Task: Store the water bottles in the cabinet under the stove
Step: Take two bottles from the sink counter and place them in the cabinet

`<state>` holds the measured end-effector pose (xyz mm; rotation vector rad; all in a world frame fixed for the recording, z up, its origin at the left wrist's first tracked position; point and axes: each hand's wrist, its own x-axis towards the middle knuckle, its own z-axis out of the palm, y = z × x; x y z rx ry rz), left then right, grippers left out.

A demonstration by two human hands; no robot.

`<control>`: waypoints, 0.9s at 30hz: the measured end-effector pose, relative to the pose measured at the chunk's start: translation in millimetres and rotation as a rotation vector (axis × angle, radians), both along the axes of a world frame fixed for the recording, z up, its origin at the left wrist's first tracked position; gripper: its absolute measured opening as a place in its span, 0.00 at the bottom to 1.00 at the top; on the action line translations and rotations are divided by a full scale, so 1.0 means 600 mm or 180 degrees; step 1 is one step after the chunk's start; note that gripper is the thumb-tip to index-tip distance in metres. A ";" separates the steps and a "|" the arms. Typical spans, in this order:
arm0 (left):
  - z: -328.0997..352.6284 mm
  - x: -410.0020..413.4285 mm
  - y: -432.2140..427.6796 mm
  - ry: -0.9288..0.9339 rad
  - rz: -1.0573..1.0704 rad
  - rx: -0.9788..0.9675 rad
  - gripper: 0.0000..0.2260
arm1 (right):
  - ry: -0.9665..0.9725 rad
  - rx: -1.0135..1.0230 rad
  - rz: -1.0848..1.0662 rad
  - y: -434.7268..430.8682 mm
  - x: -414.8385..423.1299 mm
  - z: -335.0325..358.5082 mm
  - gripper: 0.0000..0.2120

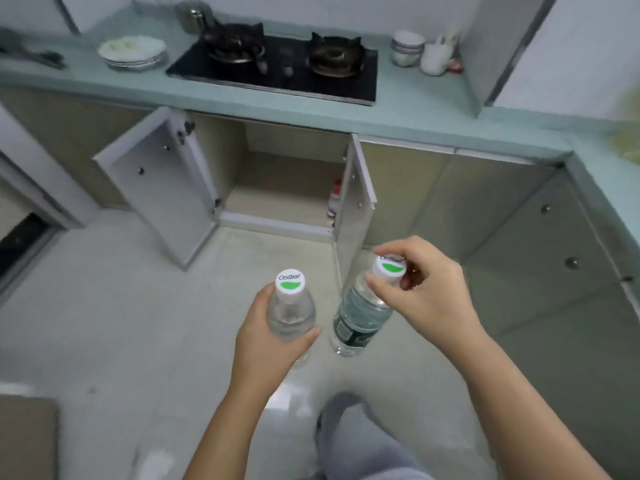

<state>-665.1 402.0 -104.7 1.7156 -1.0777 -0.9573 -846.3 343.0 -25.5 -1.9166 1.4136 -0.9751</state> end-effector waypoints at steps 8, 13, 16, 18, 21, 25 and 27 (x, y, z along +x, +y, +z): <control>0.003 0.140 -0.163 -0.0033 0.0305 0.0102 0.28 | -0.0031 0.0130 0.0478 -0.202 0.161 -0.049 0.13; 0.023 0.209 -0.280 -0.0154 0.0408 0.0109 0.30 | 0.0116 0.0075 0.0599 -0.328 0.231 -0.043 0.12; 0.026 0.243 -0.343 -0.0133 0.0493 0.0057 0.29 | 0.0147 0.0088 0.0537 -0.392 0.265 -0.036 0.12; 0.027 0.264 -0.383 -0.0127 0.0473 0.0089 0.30 | 0.0188 0.0120 0.0492 -0.428 0.285 -0.034 0.12; 0.020 0.304 -0.445 -0.0073 0.0352 0.0074 0.29 | 0.0230 0.0191 0.0318 -0.482 0.316 -0.039 0.13; 0.000 0.363 -0.532 -0.0086 0.0094 0.0131 0.31 | 0.0281 0.0306 -0.0040 -0.540 0.357 -0.061 0.13; -0.006 0.396 -0.580 -0.0079 -0.0118 0.0137 0.30 | 0.0278 0.0354 -0.0270 -0.563 0.382 -0.070 0.14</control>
